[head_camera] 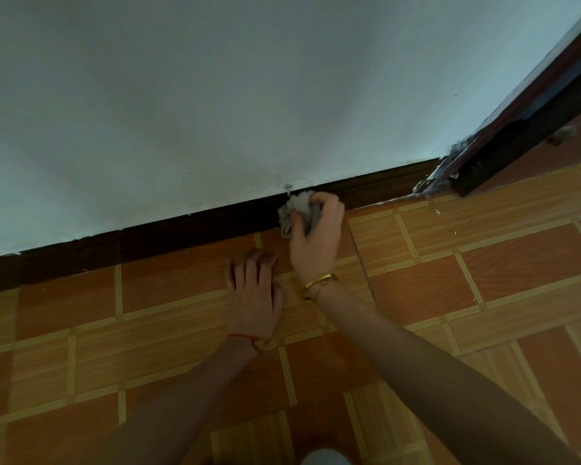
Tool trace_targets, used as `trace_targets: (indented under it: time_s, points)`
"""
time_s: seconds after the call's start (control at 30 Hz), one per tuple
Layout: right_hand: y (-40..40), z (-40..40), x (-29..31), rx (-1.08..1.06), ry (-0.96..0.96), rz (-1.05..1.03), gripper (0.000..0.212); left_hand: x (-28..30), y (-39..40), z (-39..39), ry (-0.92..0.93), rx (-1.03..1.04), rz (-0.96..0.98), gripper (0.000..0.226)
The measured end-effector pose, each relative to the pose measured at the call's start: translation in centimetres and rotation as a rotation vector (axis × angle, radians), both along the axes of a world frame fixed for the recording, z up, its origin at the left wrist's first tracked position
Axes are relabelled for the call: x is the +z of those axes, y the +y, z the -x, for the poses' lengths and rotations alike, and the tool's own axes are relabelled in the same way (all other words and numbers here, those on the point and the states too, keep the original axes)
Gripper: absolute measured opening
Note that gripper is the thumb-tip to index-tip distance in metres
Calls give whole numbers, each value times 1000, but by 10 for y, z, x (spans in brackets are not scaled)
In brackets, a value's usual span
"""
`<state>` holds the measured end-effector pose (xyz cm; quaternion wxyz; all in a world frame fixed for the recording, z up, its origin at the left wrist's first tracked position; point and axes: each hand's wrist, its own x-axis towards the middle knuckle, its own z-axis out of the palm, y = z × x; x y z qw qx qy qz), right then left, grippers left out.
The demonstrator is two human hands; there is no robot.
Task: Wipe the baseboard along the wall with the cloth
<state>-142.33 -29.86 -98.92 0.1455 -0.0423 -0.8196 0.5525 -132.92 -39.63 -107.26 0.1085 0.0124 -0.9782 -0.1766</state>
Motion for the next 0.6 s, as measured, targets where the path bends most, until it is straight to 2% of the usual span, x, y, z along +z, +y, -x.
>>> trace_targets:
  time_s: [0.17,0.3,0.47,0.6]
  points:
    - [19,13,4,-197,-17,15,24,0,-12,-7,-19,-44,-43,45]
    - [36,26,7,-332,-54,67,25,-1,-31,-20,-41,35,-44,45]
    - [0,8,9,-243,-22,55,24,-1,-47,-32,-14,55,-8,44]
    - [-47,-18,2,-12,-3,40,23,1,-56,-43,-22,51,19,45]
